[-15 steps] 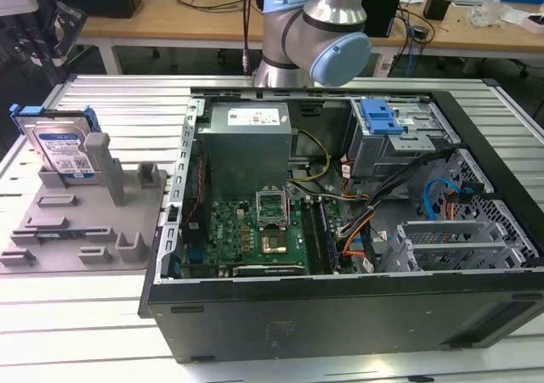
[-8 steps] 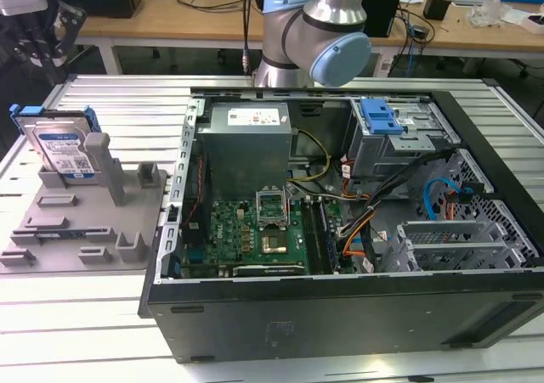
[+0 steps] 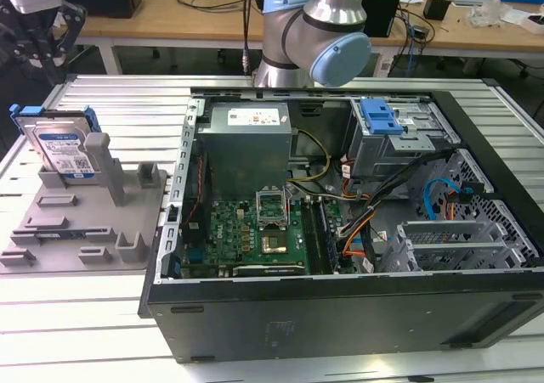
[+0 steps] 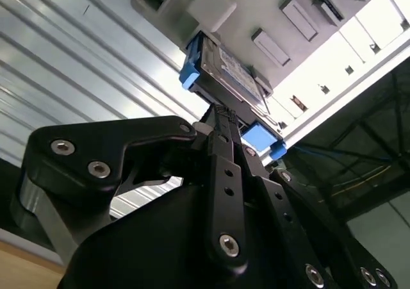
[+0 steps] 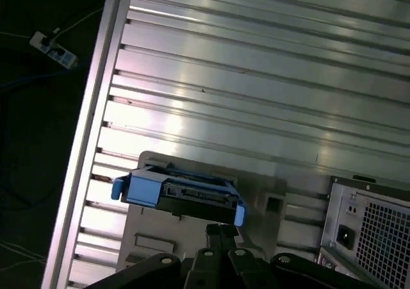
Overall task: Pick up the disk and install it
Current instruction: 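Pick up the disk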
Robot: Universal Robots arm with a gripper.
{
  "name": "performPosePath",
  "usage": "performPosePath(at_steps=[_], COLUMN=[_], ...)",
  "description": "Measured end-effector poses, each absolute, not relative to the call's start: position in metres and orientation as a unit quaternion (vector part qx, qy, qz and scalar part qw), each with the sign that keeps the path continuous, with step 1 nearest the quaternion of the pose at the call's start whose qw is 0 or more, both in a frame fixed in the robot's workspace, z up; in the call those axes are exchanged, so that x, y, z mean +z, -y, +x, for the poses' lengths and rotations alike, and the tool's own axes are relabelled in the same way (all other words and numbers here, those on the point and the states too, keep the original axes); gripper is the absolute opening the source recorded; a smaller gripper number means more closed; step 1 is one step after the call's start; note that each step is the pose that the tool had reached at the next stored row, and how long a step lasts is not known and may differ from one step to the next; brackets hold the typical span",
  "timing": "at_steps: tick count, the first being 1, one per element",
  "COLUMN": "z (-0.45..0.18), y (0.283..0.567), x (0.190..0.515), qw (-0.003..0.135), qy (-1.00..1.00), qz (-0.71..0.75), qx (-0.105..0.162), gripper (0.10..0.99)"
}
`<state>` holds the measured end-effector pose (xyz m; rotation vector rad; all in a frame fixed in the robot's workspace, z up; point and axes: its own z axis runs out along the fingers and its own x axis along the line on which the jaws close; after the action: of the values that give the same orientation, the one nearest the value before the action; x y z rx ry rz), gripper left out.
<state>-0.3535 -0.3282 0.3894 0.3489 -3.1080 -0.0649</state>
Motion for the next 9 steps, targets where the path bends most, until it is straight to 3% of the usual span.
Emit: performPosePath(at_steps=[2,3,4,6,8,9], z=[-0.3535,-0.3536,-0.3536,-0.3535,-0.3535,-0.3535], y=[0.3283,0.3282,0.3282,0.3283,0.3283,0.3283], x=[0.3894,0.3894,0.3894,0.3893,0.3892,0.3892], qw=[0.007,0.007,0.008,0.008,0.008,0.009], qy=[0.991,0.989,0.988,0.983,0.980,0.978], qz=[0.131,0.147,0.155,0.180,0.197,0.209], qx=[-0.021,-0.021,-0.020,-0.020,-0.020,-0.020], gripper=[0.114,0.235,0.235,0.357,0.357,0.420])
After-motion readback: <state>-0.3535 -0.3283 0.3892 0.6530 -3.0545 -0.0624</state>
